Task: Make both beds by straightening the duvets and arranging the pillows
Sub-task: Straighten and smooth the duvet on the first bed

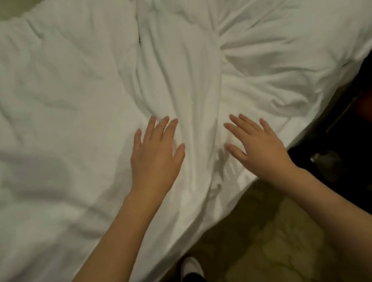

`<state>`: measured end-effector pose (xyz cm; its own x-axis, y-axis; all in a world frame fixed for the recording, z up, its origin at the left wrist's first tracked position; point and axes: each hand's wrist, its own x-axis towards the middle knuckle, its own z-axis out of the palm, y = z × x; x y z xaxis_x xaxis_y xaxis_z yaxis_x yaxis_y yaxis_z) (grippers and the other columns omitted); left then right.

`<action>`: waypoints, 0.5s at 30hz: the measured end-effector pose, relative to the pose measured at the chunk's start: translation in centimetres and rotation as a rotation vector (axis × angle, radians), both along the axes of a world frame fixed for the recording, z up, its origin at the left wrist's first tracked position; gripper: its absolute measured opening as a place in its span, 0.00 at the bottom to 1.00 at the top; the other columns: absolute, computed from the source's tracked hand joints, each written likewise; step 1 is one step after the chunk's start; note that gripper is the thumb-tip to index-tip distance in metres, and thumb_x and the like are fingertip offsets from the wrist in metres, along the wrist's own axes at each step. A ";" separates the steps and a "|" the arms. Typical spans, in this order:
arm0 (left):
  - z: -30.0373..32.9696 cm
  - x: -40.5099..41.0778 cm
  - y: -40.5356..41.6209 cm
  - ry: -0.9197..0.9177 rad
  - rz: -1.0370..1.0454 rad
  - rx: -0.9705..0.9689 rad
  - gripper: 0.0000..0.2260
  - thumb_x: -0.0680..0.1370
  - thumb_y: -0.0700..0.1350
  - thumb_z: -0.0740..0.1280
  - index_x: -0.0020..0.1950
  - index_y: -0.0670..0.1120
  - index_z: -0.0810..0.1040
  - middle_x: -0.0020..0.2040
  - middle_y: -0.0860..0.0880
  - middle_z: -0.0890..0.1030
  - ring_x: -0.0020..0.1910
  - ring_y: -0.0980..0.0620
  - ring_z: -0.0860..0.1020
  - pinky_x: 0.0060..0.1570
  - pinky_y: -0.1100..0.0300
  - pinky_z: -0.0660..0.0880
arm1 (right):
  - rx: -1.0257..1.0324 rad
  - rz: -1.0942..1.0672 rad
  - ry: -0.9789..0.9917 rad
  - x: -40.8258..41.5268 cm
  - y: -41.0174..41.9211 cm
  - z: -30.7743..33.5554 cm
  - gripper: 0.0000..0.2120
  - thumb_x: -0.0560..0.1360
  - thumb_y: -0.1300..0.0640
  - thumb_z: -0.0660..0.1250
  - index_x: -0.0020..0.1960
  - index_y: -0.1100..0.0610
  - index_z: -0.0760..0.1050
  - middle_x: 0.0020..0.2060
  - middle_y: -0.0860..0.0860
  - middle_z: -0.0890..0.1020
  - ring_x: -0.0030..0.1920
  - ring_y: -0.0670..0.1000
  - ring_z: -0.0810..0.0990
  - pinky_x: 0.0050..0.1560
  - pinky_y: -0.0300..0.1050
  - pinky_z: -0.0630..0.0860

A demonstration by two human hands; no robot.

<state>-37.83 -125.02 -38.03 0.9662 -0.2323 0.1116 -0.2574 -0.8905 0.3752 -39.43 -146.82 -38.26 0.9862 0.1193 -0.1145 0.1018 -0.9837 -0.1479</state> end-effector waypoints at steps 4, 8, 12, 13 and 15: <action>0.8 7.2 -3.7 -0.012 -0.030 -0.039 0.23 0.81 0.50 0.58 0.76 0.48 0.61 0.76 0.50 0.61 0.77 0.51 0.51 0.74 0.52 0.46 | 0.012 -0.012 -0.020 6.9 -2.9 0.5 0.25 0.82 0.45 0.50 0.77 0.50 0.55 0.77 0.47 0.53 0.77 0.46 0.47 0.75 0.49 0.40; 1.9 12.9 -7.5 -0.057 -0.052 -0.082 0.22 0.81 0.48 0.60 0.74 0.46 0.64 0.74 0.48 0.65 0.76 0.48 0.56 0.74 0.50 0.49 | 0.045 0.002 -0.056 12.7 -5.2 1.3 0.24 0.82 0.46 0.52 0.76 0.51 0.58 0.77 0.47 0.56 0.77 0.46 0.49 0.75 0.49 0.41; 1.9 18.2 -11.3 -0.125 -0.078 -0.094 0.21 0.80 0.48 0.61 0.73 0.45 0.68 0.72 0.46 0.69 0.75 0.45 0.61 0.72 0.47 0.54 | 0.027 0.034 -0.114 19.1 -8.7 1.7 0.25 0.82 0.46 0.53 0.76 0.51 0.58 0.76 0.47 0.57 0.77 0.47 0.50 0.74 0.49 0.41; 1.7 19.7 -12.3 -0.138 -0.074 -0.091 0.21 0.80 0.48 0.60 0.72 0.44 0.68 0.71 0.45 0.70 0.74 0.44 0.62 0.72 0.47 0.55 | 0.026 0.037 -0.133 20.9 -9.7 1.9 0.25 0.82 0.46 0.53 0.76 0.52 0.59 0.76 0.47 0.57 0.77 0.47 0.50 0.74 0.49 0.42; 1.2 23.0 -14.9 -0.158 -0.059 -0.106 0.22 0.78 0.49 0.58 0.71 0.44 0.70 0.70 0.45 0.72 0.73 0.44 0.64 0.71 0.46 0.58 | 0.034 0.047 -0.169 24.9 -12.2 1.6 0.24 0.81 0.47 0.55 0.75 0.53 0.60 0.76 0.48 0.59 0.77 0.48 0.52 0.74 0.50 0.43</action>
